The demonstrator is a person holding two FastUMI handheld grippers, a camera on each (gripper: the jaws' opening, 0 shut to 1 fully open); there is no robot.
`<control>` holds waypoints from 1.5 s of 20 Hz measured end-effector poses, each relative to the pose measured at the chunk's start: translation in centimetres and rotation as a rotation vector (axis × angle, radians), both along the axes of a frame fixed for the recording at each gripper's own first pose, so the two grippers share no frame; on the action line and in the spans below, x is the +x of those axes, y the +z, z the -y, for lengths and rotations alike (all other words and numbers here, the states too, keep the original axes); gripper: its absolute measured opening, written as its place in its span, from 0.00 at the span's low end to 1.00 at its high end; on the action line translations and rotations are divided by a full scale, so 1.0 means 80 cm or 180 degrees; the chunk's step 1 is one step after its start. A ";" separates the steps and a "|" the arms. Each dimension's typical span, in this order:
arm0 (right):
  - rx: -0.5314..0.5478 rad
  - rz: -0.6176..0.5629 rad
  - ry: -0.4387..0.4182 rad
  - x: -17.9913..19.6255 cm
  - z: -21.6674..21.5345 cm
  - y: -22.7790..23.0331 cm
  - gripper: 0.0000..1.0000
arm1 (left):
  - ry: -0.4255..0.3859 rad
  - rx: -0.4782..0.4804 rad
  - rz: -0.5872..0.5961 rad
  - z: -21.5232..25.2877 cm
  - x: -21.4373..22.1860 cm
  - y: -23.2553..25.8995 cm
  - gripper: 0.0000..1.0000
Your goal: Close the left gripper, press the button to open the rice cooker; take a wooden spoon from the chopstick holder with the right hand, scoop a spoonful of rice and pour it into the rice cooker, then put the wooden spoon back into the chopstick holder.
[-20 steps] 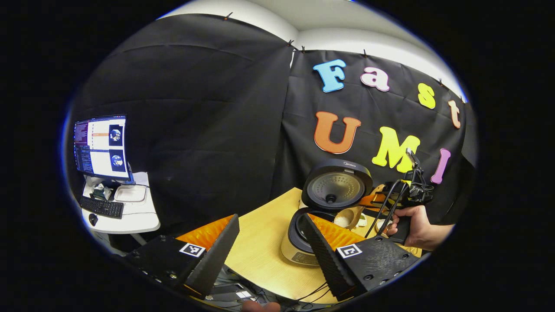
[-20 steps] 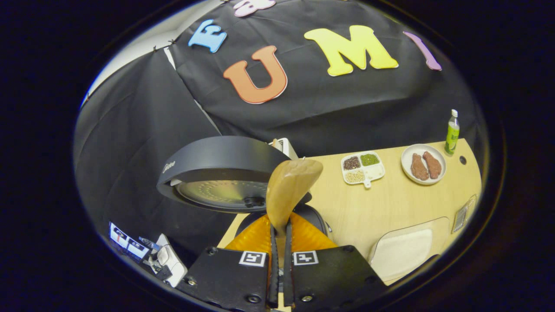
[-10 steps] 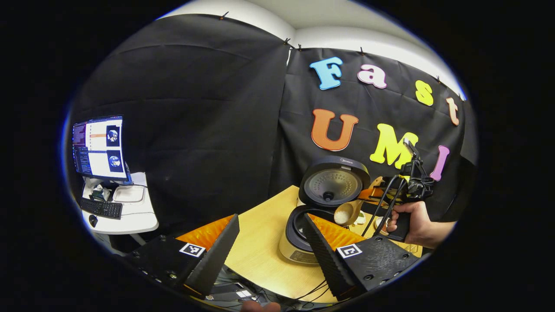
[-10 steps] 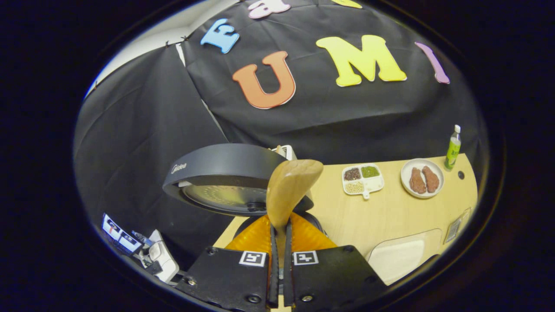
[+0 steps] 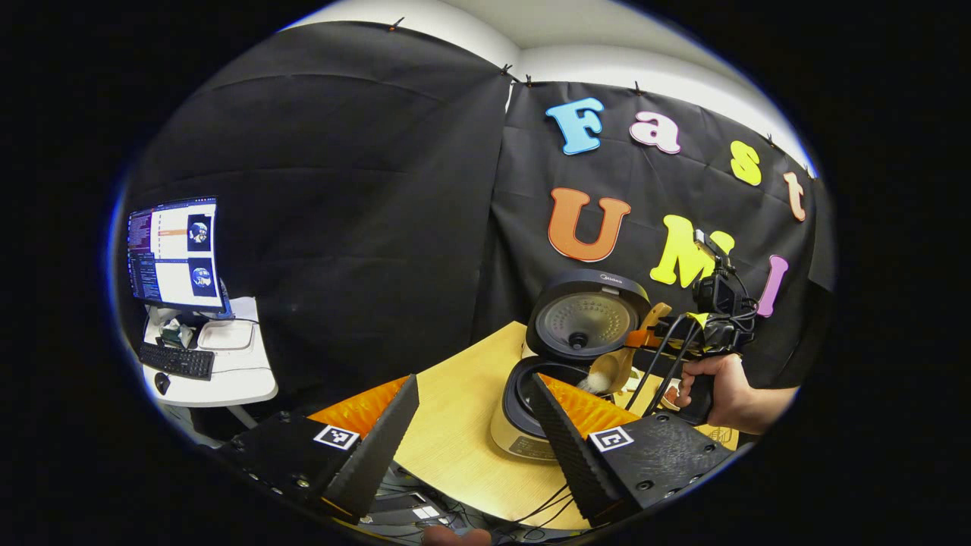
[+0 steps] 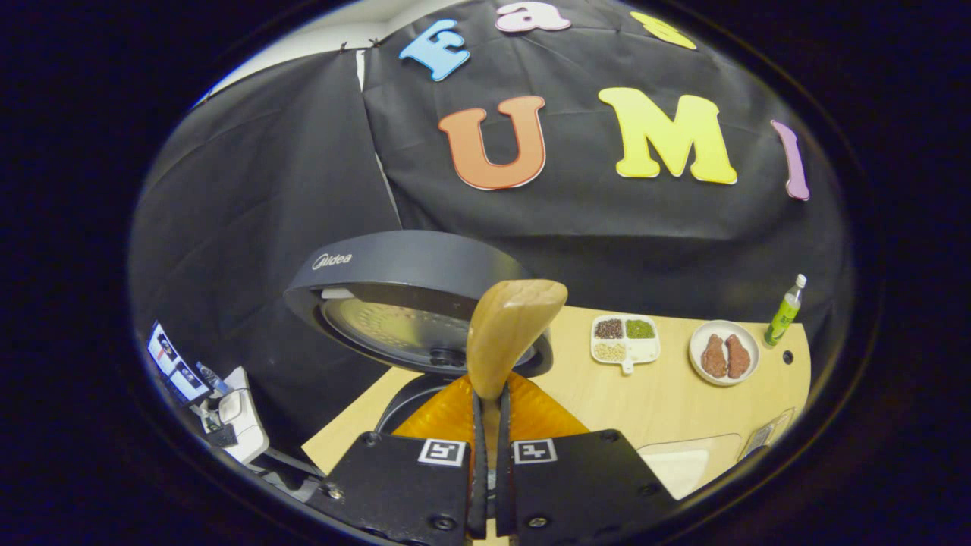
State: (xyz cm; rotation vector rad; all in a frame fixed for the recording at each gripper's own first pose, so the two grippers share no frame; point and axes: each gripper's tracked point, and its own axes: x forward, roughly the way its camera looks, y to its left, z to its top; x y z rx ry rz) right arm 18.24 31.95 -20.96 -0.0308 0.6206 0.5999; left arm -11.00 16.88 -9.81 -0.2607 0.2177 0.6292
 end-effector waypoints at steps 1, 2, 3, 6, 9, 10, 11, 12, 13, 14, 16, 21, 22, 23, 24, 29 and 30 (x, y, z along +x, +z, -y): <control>0.0006 -0.0008 -0.0005 0.001 -0.001 0.000 0.10 | 0.0006 -0.0003 -0.0001 -0.001 -0.001 0.001 0.95; 0.0015 -0.0018 -0.0012 0.000 -0.001 0.001 0.10 | 0.0011 -0.0004 -0.0001 -0.002 -0.002 0.000 0.95; 0.0034 -0.0032 -0.0023 0.001 0.000 0.000 0.10 | 0.0016 -0.0008 -0.0002 -0.002 -0.003 0.001 0.95; 0.0217 -0.0157 -0.0087 -0.002 0.000 0.003 0.10 | 0.0024 -0.0022 -0.0008 -0.005 -0.003 -0.001 0.95; 0.0364 -0.0301 -0.0157 -0.003 0.004 0.004 0.10 | 0.0015 -0.0033 -0.0011 -0.002 -0.002 -0.001 0.95; 0.0379 -0.0316 -0.0166 -0.002 0.005 0.006 0.10 | 0.0010 -0.0032 -0.0011 -0.002 0.000 -0.001 0.95; 0.0386 -0.0315 -0.0168 -0.002 0.005 0.007 0.10 | 0.0003 -0.0027 -0.0015 0.000 0.001 0.000 0.95; 0.0384 -0.0304 -0.0159 -0.004 0.005 0.009 0.10 | 0.0003 -0.0019 -0.0017 -0.001 0.000 0.000 0.95; 0.0372 -0.0281 -0.0140 -0.005 0.004 0.011 0.10 | 0.0000 -0.0016 -0.0012 0.000 0.000 0.000 0.95; 0.0350 -0.0240 -0.0115 -0.004 0.003 0.012 0.10 | 0.0000 -0.0020 -0.0011 -0.001 0.001 0.000 0.95; 0.0273 -0.0117 -0.0060 -0.005 0.001 0.018 0.10 | 0.0003 -0.0028 -0.0007 0.000 0.001 -0.001 0.95; -0.0045 0.0321 0.0152 -0.006 -0.006 0.027 0.07 | 0.0014 -0.0030 0.0006 0.000 0.002 -0.001 0.95; -0.0091 0.0399 0.0195 -0.008 -0.009 0.029 0.10 | 0.0016 -0.0038 0.0010 0.000 0.002 -0.001 0.95; -0.0133 0.0472 0.0232 -0.008 -0.011 0.031 0.10 | 0.0022 -0.0043 0.0012 -0.001 0.001 0.000 0.95; -0.0177 0.0533 0.0256 -0.008 -0.011 0.031 0.10 | 0.0038 -0.0043 0.0014 -0.004 0.000 -0.001 0.95; -0.0293 0.0723 0.0388 -0.013 -0.022 0.034 0.10 | 0.0091 -0.0096 0.0057 -0.009 -0.003 -0.003 0.95; -0.0285 0.0702 0.0389 -0.014 -0.022 0.032 0.10 | 0.0090 -0.0099 0.0057 -0.009 -0.004 -0.003 0.95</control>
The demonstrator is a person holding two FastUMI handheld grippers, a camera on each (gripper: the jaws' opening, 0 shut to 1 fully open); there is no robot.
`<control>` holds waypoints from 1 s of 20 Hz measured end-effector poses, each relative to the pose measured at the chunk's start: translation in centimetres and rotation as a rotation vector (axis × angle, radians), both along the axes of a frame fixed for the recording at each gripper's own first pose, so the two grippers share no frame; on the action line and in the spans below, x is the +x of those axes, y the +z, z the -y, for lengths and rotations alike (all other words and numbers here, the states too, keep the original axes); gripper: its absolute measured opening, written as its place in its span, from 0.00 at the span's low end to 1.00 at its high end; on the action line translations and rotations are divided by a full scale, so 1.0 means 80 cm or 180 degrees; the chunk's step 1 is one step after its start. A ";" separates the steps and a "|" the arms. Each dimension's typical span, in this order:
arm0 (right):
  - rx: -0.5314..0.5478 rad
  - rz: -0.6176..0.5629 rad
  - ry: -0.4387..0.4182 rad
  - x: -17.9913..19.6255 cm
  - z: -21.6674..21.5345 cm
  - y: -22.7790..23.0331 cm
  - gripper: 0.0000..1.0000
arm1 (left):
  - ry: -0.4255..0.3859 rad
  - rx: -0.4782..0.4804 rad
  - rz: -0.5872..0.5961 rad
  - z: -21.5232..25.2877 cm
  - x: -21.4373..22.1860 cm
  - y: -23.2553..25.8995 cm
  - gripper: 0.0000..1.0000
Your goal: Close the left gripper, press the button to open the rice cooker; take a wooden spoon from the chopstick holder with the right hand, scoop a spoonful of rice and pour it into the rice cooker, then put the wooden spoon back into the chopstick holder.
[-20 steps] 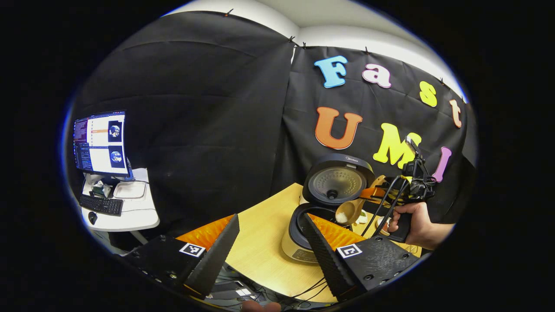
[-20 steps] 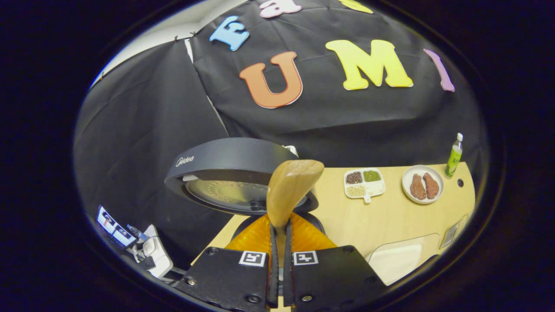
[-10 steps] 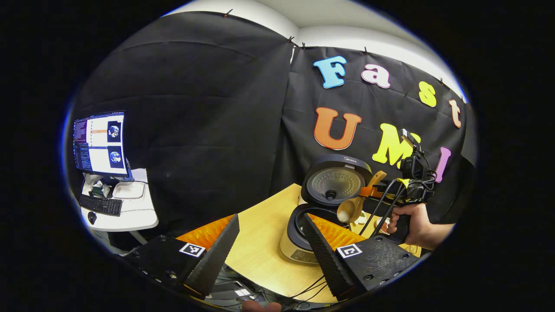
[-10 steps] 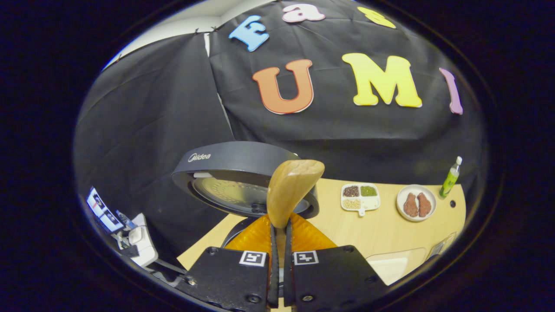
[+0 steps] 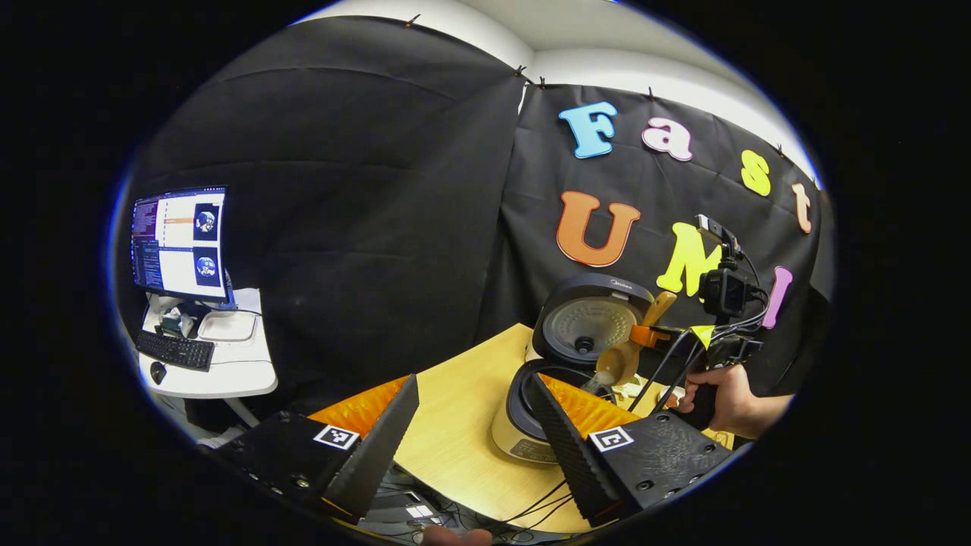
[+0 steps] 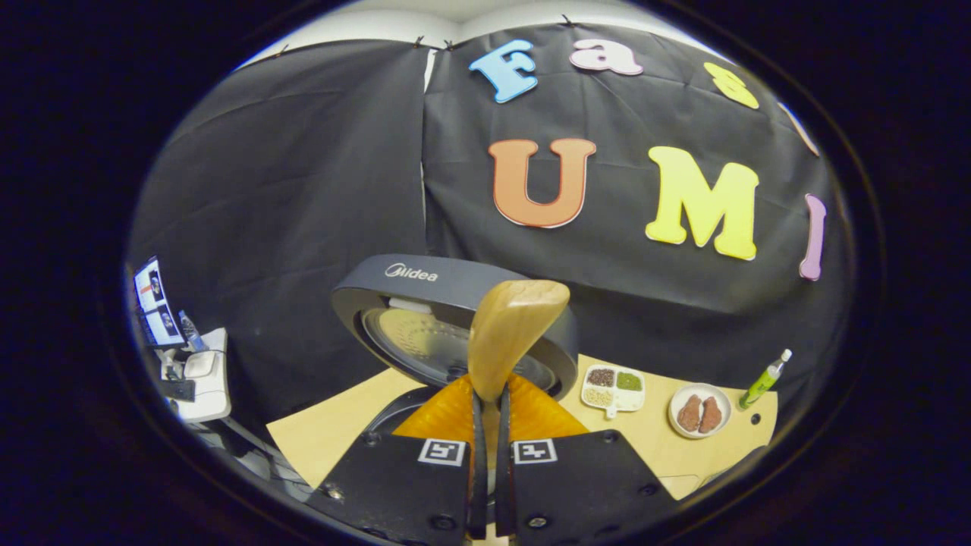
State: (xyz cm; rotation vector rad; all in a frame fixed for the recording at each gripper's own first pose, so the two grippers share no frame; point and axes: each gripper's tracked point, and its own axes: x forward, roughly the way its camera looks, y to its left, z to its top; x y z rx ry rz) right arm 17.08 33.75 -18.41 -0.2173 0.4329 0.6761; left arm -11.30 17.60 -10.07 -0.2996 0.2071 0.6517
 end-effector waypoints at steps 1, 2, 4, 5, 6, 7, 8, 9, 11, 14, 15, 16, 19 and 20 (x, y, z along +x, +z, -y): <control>0.0006 -0.0027 -0.0009 0.000 0.000 -0.002 0.10 | 0.0000 0.0003 0.0003 0.000 0.000 0.001 0.95; 0.0029 -0.0066 -0.0021 0.000 -0.001 -0.003 0.10 | 0.0000 0.0007 0.0004 0.000 0.000 0.001 0.95; 0.0151 -0.0249 -0.0082 0.000 0.002 -0.007 0.10 | 0.0006 0.0014 0.0005 -0.003 -0.002 0.001 0.95; 0.0201 -0.0348 -0.0123 0.001 0.003 -0.010 0.10 | 0.0011 0.0015 0.0004 -0.003 -0.003 0.001 0.95; 0.0221 -0.0407 -0.0156 0.000 0.005 -0.009 0.10 | 0.0011 0.0011 0.0004 -0.004 -0.003 0.000 0.95; 0.0216 -0.0404 -0.0168 0.002 0.008 -0.009 0.10 | 0.0011 0.0005 0.0005 -0.003 -0.004 0.001 0.95; 0.0203 -0.0382 -0.0171 0.004 0.009 -0.006 0.10 | 0.0008 -0.0005 0.0009 -0.003 -0.005 0.001 0.95; 0.0203 -0.0371 -0.0166 0.002 0.008 -0.005 0.10 | 0.0008 -0.0011 0.0012 -0.003 -0.005 0.000 0.95; 0.0169 -0.0300 -0.0109 -0.005 0.002 -0.001 0.10 | 0.0006 -0.0032 0.0010 -0.002 -0.005 -0.003 0.95; 0.0020 -0.0028 0.0051 -0.014 -0.009 0.008 0.10 | 0.0007 -0.0047 0.0025 -0.008 -0.008 -0.004 0.95; -0.0057 0.0081 0.0111 -0.018 -0.012 0.011 0.10 | 0.0009 -0.0055 0.0034 -0.008 -0.008 -0.004 0.95; -0.0147 0.0208 0.0171 -0.022 -0.015 0.012 0.10 | 0.0004 -0.0070 0.0047 -0.007 -0.006 -0.005 0.95; -0.0415 0.0562 0.0358 -0.039 -0.024 0.013 0.10 | -0.0008 -0.0077 0.0078 -0.004 -0.005 -0.004 0.95; -0.0470 0.0650 0.0407 -0.042 -0.027 0.010 0.10 | -0.0005 -0.0077 0.0088 -0.005 -0.005 -0.004 0.95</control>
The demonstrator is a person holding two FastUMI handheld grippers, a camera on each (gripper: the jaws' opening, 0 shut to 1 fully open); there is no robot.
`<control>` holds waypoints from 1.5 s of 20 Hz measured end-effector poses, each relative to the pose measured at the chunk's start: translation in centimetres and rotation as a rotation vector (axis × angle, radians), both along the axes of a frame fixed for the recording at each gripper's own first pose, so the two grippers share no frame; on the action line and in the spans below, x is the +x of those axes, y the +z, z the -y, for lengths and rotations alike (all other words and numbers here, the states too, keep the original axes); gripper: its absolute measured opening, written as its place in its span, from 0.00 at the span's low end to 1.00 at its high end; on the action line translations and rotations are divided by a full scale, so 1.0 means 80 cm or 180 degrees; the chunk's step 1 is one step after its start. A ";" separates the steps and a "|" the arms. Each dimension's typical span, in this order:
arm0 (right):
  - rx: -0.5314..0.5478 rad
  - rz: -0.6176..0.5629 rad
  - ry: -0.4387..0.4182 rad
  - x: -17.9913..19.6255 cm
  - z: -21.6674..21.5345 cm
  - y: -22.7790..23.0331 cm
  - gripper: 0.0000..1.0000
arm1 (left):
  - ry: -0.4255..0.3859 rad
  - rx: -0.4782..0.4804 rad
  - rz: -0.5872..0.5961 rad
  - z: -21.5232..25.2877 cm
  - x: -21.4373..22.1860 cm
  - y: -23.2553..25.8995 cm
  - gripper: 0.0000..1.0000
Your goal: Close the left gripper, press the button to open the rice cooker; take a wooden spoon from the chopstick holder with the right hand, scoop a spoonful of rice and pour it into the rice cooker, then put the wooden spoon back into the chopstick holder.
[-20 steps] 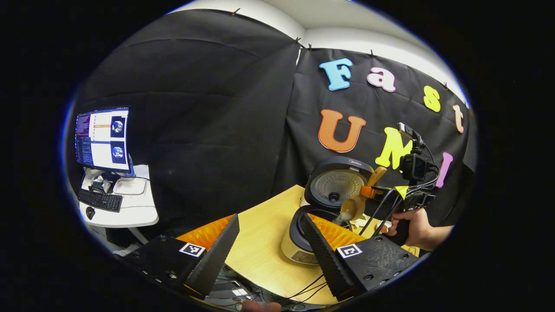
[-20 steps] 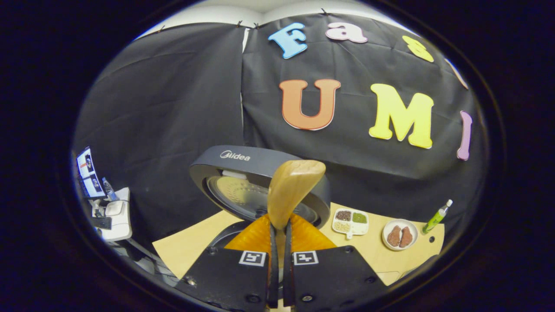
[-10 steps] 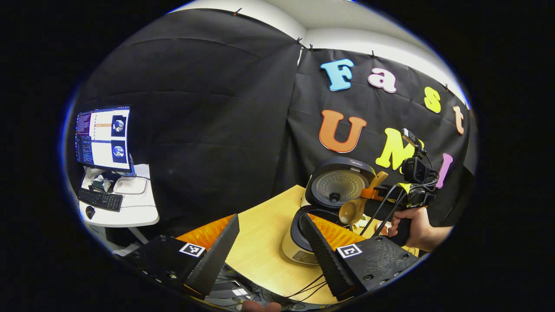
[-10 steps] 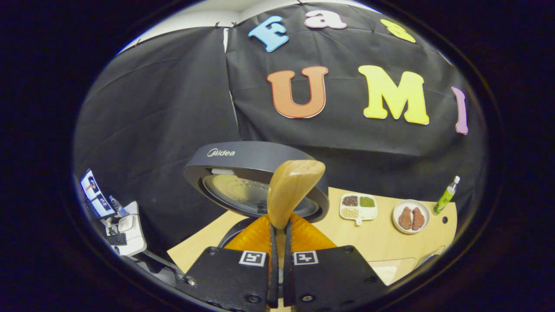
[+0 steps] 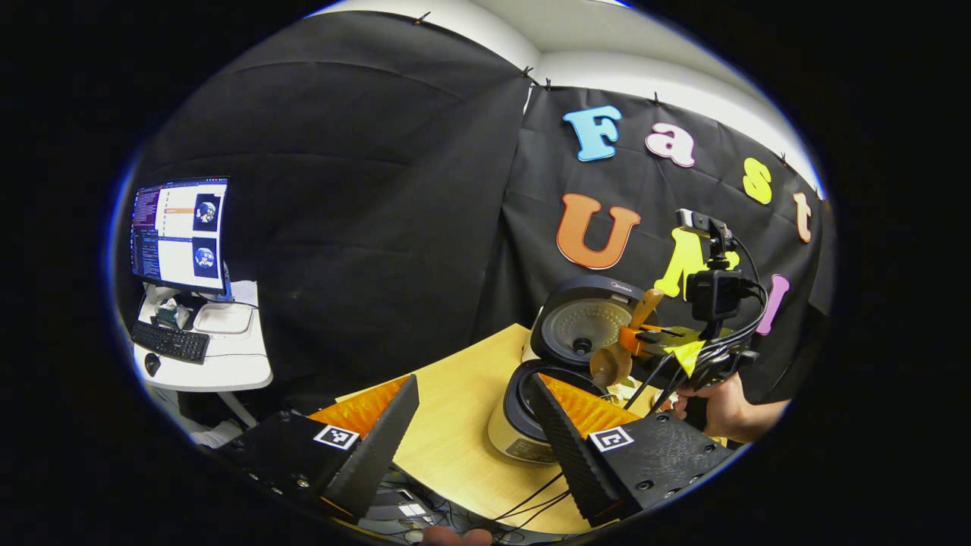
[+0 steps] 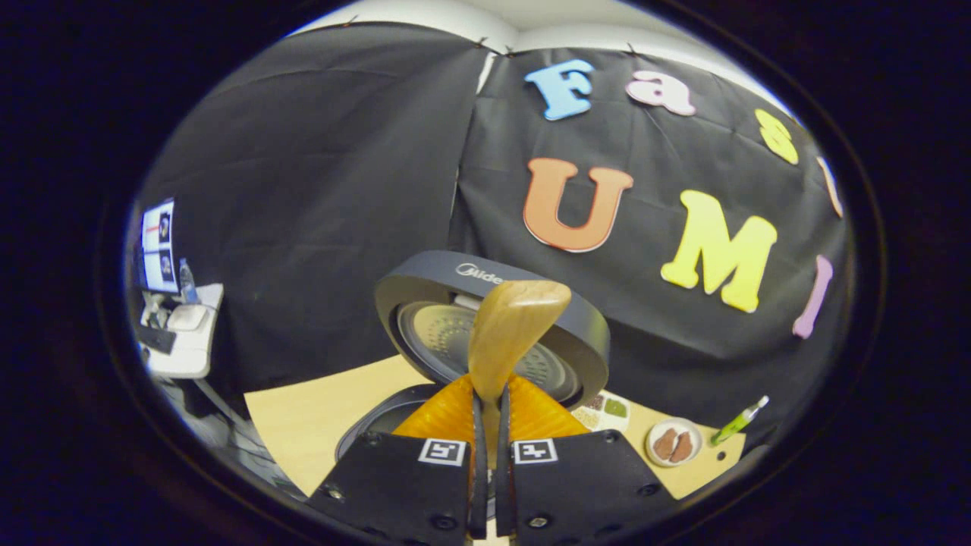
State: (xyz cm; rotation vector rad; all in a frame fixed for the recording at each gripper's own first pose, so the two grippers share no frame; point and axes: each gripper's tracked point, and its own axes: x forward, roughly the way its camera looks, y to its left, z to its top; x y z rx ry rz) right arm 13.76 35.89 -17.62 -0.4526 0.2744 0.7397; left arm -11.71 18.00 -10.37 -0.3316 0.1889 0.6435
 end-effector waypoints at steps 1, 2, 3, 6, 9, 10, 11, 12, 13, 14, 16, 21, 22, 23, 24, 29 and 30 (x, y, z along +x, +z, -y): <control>-0.0045 0.0084 0.0039 -0.002 -0.001 0.000 0.10 | 0.0008 -0.0005 0.0008 0.000 -0.001 0.000 0.95; -0.0079 0.0139 0.0075 -0.004 -0.001 0.000 0.10 | 0.0016 -0.0016 0.0012 -0.001 -0.002 -0.001 0.95; -0.0096 0.0141 0.0104 -0.007 -0.002 -0.002 0.10 | 0.0021 -0.0026 0.0016 -0.001 -0.003 -0.003 0.95; -0.0058 0.0068 0.0089 0.000 0.001 -0.003 0.10 | 0.0033 -0.0043 0.0026 -0.003 -0.003 -0.003 0.95; 0.0058 -0.0089 0.0051 0.002 0.006 0.000 0.10 | 0.0020 -0.0038 0.0022 -0.002 -0.001 -0.001 0.95; 0.0129 -0.0179 0.0018 0.004 0.010 0.002 0.10 | 0.0007 -0.0035 0.0017 -0.001 0.001 -0.001 0.95; 0.0203 -0.0258 -0.0012 0.005 0.013 0.004 0.08 | -0.0013 -0.0029 0.0016 0.002 0.003 0.000 0.95; 0.0305 -0.0357 -0.0039 0.007 0.018 0.010 0.10 | -0.0036 -0.0012 0.0013 0.005 0.008 0.003 0.95; 0.0425 -0.0473 -0.0051 0.007 0.024 0.016 0.10 | -0.0063 0.0012 0.0012 0.012 0.012 0.007 0.95; 0.0552 -0.0584 -0.0079 0.004 0.036 0.024 0.10 | -0.0099 0.0031 0.0006 0.019 0.019 0.009 0.95; 0.0796 -0.0786 -0.0209 0.000 0.069 0.040 0.10 | -0.0195 0.0078 -0.0003 0.033 0.035 0.014 0.95; 0.1243 -0.1034 -0.0619 0.032 0.174 0.070 0.10 | -0.0455 0.0156 0.0002 0.071 0.082 0.024 0.95; 0.1280 -0.0993 -0.0739 0.043 0.207 0.073 0.10 | -0.0513 0.0171 0.0010 0.080 0.092 0.026 0.95; 0.1309 -0.0954 -0.0871 0.053 0.240 0.076 0.10 | -0.0579 0.0179 0.0015 0.090 0.102 0.026 0.95; 0.1333 -0.0920 -0.1010 0.062 0.273 0.076 0.10 | -0.0639 0.0187 0.0019 0.099 0.113 0.025 0.95; 0.1295 -0.0805 -0.1737 0.095 0.448 0.063 0.10 | -0.0928 0.0173 0.0025 0.142 0.152 0.020 0.95; 0.1286 -0.0785 -0.1872 0.102 0.479 0.058 0.10 | -0.0969 0.0173 0.0017 0.148 0.159 0.019 1.00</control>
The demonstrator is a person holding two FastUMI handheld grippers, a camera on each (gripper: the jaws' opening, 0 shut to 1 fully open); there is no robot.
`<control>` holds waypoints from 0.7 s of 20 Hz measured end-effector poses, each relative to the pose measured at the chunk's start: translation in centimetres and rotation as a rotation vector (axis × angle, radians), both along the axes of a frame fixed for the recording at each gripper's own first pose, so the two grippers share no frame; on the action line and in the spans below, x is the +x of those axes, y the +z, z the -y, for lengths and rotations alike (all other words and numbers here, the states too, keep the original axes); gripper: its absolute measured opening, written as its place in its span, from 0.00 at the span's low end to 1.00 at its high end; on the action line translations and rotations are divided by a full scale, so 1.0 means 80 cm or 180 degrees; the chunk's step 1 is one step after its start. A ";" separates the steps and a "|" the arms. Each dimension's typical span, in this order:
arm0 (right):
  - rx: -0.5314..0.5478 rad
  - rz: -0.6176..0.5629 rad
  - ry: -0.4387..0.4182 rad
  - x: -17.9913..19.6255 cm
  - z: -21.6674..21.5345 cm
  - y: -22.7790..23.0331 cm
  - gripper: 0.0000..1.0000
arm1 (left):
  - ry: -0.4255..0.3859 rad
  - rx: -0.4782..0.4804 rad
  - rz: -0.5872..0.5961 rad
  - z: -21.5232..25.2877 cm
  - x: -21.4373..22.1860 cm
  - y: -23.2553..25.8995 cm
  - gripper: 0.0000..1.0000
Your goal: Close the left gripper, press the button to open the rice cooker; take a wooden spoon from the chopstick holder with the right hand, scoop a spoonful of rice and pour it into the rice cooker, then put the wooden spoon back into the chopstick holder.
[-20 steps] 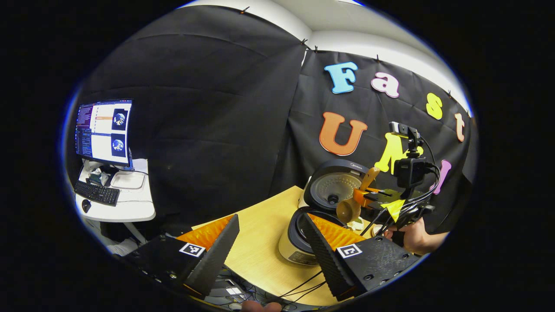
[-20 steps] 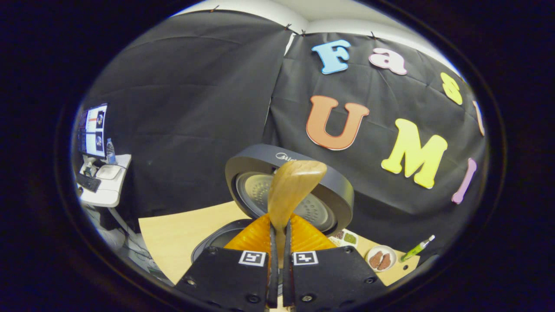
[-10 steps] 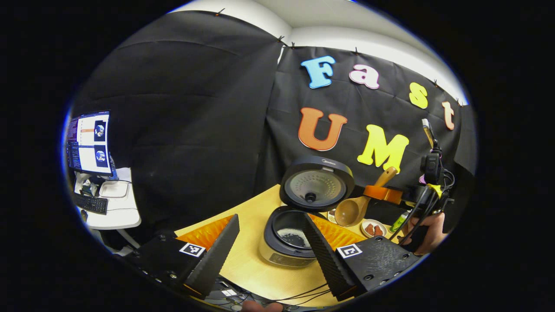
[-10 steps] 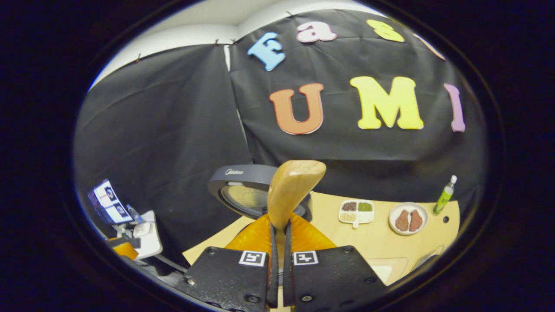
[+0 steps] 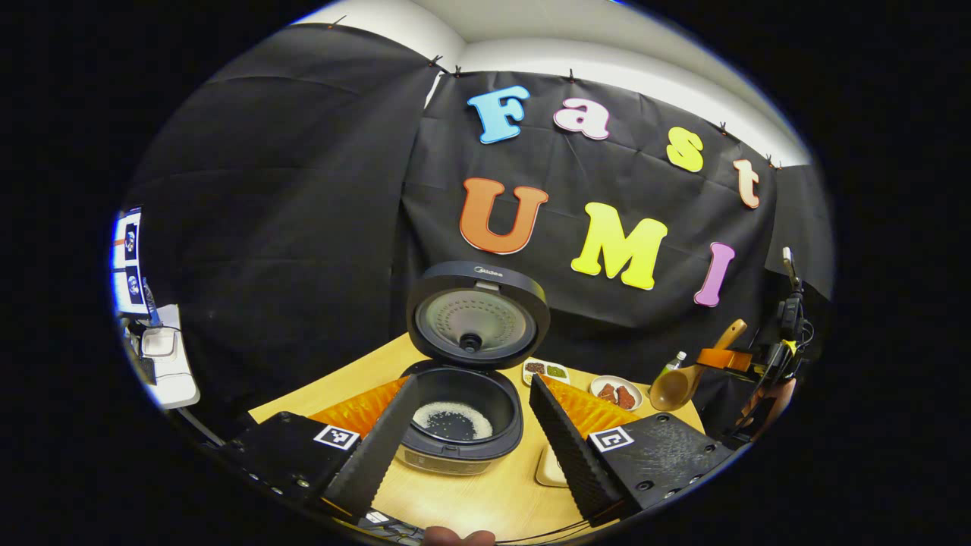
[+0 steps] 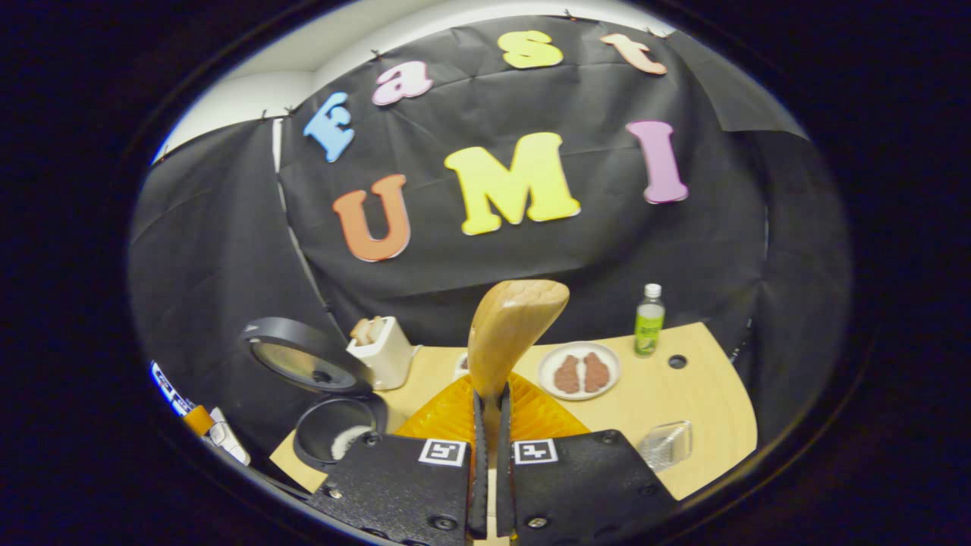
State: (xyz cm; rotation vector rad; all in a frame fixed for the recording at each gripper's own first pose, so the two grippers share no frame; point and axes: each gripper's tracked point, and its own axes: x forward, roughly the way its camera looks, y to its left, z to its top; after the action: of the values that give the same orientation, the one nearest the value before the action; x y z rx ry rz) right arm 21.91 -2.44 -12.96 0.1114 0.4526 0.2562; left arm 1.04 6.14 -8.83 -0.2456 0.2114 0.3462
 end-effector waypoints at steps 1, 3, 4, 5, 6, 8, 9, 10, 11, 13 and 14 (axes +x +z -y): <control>-0.0028 -0.0009 -0.0120 0.006 0.029 -0.004 0.10 | -0.0036 0.0005 -0.0006 0.006 0.006 -0.001 1.00; -0.0117 -0.0032 -0.0308 0.016 0.079 -0.014 0.10 | -0.0097 0.0034 -0.0026 0.015 0.018 -0.001 0.95; -0.0152 -0.0052 -0.0384 0.021 0.098 -0.020 0.10 | -0.0119 0.0056 -0.0043 0.019 0.023 -0.003 0.95; -0.0175 -0.0080 -0.0443 0.026 0.115 -0.027 0.10 | -0.0132 0.0080 -0.0064 0.021 0.026 -0.003 0.95; -0.0207 -0.0110 -0.0492 0.030 0.131 -0.033 0.10 | -0.0141 0.0107 -0.0092 0.023 0.027 -0.004 0.95; -0.0252 -0.0177 -0.0600 0.039 0.158 -0.053 0.10 | -0.0138 0.0147 -0.0138 0.026 0.029 -0.007 0.95; -0.0261 -0.0217 -0.0658 0.040 0.170 -0.064 0.10 | -0.0133 0.0157 -0.0158 0.028 0.029 -0.007 0.95; -0.0282 -0.0242 -0.0706 0.043 0.180 -0.076 0.10 | -0.0127 0.0168 -0.0177 0.029 0.031 -0.008 0.95; -0.0322 -0.0276 -0.0752 0.044 0.190 -0.089 0.10 | -0.0121 0.0180 -0.0201 0.030 0.031 -0.009 0.95; -0.0377 -0.0358 -0.0820 0.047 0.204 -0.116 0.10 | -0.0120 0.0209 -0.0254 0.033 0.029 -0.010 0.95; -0.0386 -0.0389 -0.0848 0.048 0.207 -0.125 0.07 | -0.0120 0.0228 -0.0284 0.033 0.029 -0.012 0.95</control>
State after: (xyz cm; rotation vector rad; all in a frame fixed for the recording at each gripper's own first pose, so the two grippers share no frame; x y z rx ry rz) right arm 25.73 -18.99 -22.96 0.0679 0.5674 -0.0401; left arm 3.32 3.50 -9.77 -0.1554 0.2906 0.3271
